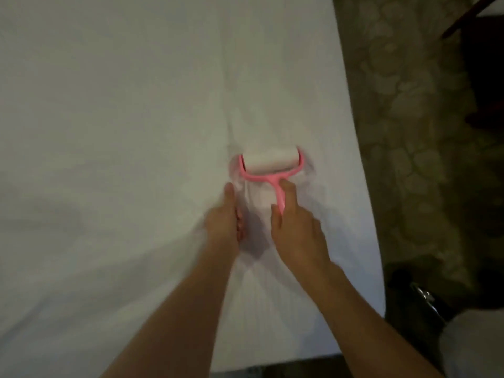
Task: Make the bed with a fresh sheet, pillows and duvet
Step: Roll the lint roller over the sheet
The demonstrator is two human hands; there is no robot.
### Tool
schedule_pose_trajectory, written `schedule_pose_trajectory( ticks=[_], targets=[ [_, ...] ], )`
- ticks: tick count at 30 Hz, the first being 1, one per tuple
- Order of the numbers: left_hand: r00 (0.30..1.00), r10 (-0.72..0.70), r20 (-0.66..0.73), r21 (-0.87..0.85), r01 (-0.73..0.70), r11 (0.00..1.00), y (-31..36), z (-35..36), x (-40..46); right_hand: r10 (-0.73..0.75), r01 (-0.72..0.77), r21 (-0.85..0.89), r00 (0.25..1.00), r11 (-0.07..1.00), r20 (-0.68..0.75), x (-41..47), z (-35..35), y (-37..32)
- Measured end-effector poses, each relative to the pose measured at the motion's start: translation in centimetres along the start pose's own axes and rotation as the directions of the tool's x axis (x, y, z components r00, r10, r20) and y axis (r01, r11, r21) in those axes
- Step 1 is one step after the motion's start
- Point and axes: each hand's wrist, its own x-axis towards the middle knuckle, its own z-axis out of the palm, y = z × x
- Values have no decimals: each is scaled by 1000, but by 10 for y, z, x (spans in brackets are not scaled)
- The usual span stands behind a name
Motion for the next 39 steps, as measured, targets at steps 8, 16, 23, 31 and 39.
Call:
schedule_pose_trajectory(
  ticks=[8, 16, 23, 31, 39],
  targets=[
    [994, -109, 19, -154, 111, 982, -9, 9, 22, -125, 112, -136, 988, 984, -89, 213, -40, -78],
    [993, -119, 12, -119, 119, 986, -10, 12, 35, -201, 178, -199, 975, 964, -99, 314, -63, -128],
    [999, -27, 42, -134, 32, 990, -10, 5, 29, -186, 178, -254, 983, 951, -8, 236, -74, -83],
    [988, 156, 3, -88, -155, 984, -6, 3, -6, -29, 35, -139, 999, 990, 45, 25, -43, 37],
    [979, 58, 194, -36, -52, 998, -86, -19, -86, 58, -55, -31, 995, 998, 81, -198, 15, 137]
  ],
)
